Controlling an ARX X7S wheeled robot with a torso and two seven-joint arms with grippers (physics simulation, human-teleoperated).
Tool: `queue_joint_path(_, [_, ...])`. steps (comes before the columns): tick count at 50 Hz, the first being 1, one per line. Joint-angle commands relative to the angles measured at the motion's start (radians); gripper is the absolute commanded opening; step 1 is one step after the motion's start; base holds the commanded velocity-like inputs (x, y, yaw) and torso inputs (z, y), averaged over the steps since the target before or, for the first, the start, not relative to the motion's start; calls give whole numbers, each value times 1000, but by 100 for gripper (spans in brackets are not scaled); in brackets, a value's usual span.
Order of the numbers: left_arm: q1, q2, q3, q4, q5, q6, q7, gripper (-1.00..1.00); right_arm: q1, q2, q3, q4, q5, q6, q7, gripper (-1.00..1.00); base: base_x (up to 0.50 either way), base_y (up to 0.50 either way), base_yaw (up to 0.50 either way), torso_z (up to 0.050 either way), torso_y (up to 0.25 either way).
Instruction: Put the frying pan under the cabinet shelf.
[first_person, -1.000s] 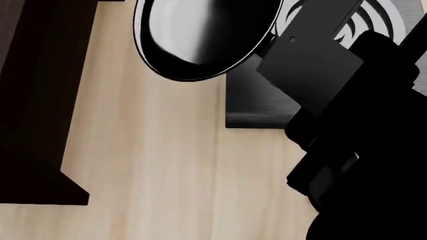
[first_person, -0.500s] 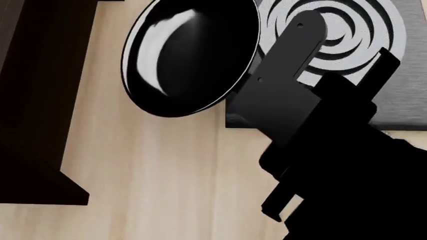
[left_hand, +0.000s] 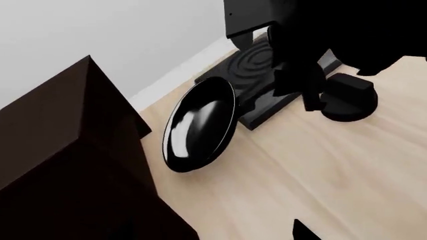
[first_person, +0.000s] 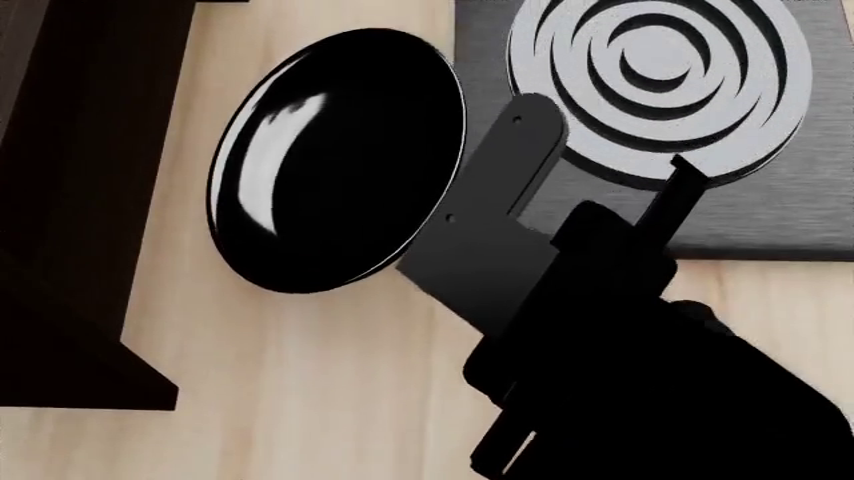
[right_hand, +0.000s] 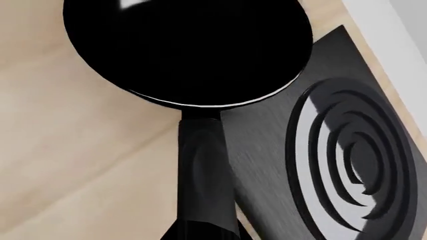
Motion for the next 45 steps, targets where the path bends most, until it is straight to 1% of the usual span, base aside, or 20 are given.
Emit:
queue_joint_path(1, [-73,0,-107,0,-11,-33,119,100,-8,-30,-2,4,-50,0,0,-100,0,0,0,0,0])
queue_joint_path(5, [-68,0,-102,0,-5,-33,117,100,-9,-48,-5,18,-45,0,0,-100,0,1,1,0,3])
queue_joint_path(11, [-85,0,-134,0,-34,-33,120,100,-17,-71,-13,25,-41,0,0,-100,0,0,0,0,2])
queue_joint_path(20, [-79,0,-126,0,-22,-33,119,100,-19,-113,-18,70,-42,0,0,-100,0,0,1,0,1])
queue_joint_path(28, [-68,0,-110,0,-8,-33,116,100,-1,-129,-46,110,-25,0,0,-100,0,1,2,0,0])
queue_joint_path(45, [-79,0,-139,0,-34,-33,119,100,-12,-160,-69,131,-8,0,0,-100,1,1,2,0,0])
